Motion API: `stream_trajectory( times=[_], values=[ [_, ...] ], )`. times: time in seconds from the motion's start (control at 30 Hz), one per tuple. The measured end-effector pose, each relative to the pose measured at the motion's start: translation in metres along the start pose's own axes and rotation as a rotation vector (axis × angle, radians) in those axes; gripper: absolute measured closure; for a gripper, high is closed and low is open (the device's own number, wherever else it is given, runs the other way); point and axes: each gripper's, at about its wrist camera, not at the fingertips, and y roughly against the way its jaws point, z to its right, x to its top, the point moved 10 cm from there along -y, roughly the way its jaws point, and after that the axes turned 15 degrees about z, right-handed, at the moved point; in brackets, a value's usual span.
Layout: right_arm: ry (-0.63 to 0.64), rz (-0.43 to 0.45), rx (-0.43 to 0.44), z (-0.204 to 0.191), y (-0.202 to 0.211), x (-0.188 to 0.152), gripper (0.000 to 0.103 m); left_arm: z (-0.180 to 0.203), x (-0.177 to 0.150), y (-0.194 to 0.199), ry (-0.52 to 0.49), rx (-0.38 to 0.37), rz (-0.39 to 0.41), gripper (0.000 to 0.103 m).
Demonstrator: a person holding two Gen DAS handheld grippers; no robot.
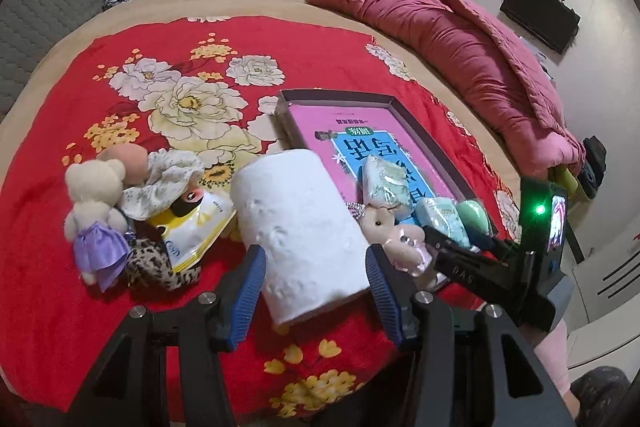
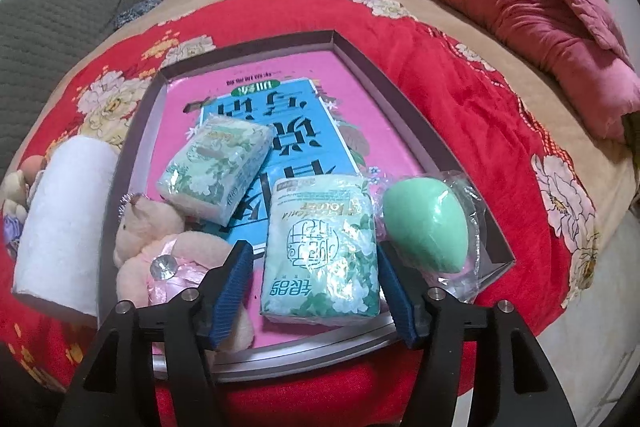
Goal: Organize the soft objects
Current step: 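Open the left tool to release the white pack while the right tool releases the green pack, then withdraw both open tools up and away from the tray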
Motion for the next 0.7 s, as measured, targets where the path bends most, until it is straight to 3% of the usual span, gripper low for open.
stream_trajectory(
  times=[0.1,0.33,0.5,0.7],
  values=[
    [0.000,0.048,-0.011,0.000,0.009,0.007,0.031,-0.002,-0.001,0.005,0.002,-0.001,0.005,0.051],
    [-0.005,0.245,-0.027,0.002,0.049,0.033,0.027,-0.008,-0.002,0.017,0.002,0.008,0.024,0.051],
    [-0.025,0.250,-0.021,0.005,0.051,0.036,0.027,-0.007,-0.007,0.027,-0.011,0.011,0.027,0.051],
    [-0.002,0.329,-0.026,0.000,0.070,0.044,0.027,-0.004,-0.011,0.037,-0.037,0.015,0.035,0.051]
  ],
)
